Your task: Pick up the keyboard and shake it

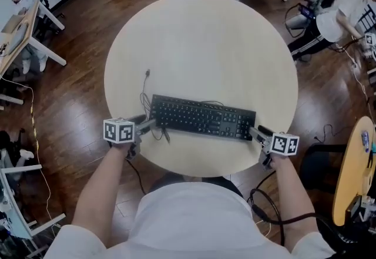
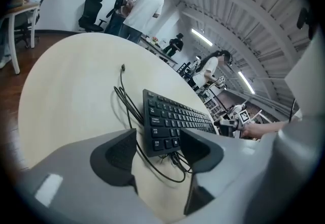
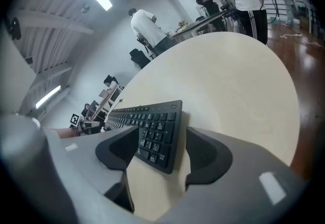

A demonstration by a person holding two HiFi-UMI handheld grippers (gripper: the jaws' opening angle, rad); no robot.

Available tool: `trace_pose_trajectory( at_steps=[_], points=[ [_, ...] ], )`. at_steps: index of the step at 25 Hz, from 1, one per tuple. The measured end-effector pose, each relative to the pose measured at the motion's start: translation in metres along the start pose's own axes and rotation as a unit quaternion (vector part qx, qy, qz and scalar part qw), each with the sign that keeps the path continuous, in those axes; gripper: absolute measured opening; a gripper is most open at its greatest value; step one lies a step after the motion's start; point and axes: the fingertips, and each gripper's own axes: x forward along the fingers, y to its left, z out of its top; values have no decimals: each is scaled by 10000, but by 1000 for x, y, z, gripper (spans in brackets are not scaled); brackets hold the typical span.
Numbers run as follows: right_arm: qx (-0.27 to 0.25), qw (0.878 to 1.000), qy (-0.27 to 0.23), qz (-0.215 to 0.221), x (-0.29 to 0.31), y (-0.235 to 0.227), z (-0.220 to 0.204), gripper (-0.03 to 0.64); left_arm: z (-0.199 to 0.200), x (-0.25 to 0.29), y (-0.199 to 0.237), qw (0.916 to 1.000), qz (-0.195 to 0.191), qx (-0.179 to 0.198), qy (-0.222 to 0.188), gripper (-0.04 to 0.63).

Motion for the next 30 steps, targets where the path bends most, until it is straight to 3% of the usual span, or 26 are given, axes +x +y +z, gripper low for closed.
trace_pose_trajectory(
  at_steps=[8,12,16,22,25,28,30],
  points=[
    [279,9988,184,350,22,11,-1,284,1,7,2,9972,-386,-636,43,255],
    [333,9987,239,311,26,10,-4,281,0,11,-1,9934,-644,-924,233,219],
    [503,9973,215,497,30,17,-3,281,-2,10,6,9907,-627,-1153,356,142],
    [1047,9937,32,394,22,3,-2,267,-10,2,-4,9833,-1034,-1347,648,122],
    [1111,9929,-15,417,22,2,-1,264,-10,-14,-20,9717,-1600,-1637,589,105],
    [1053,9936,22,415,22,0,-1,264,-2,-32,-49,9455,-2422,-2145,369,85],
    [1030,9939,47,390,22,-3,-1,259,4,-41,-62,9375,-2707,-2163,307,81]
  ],
)
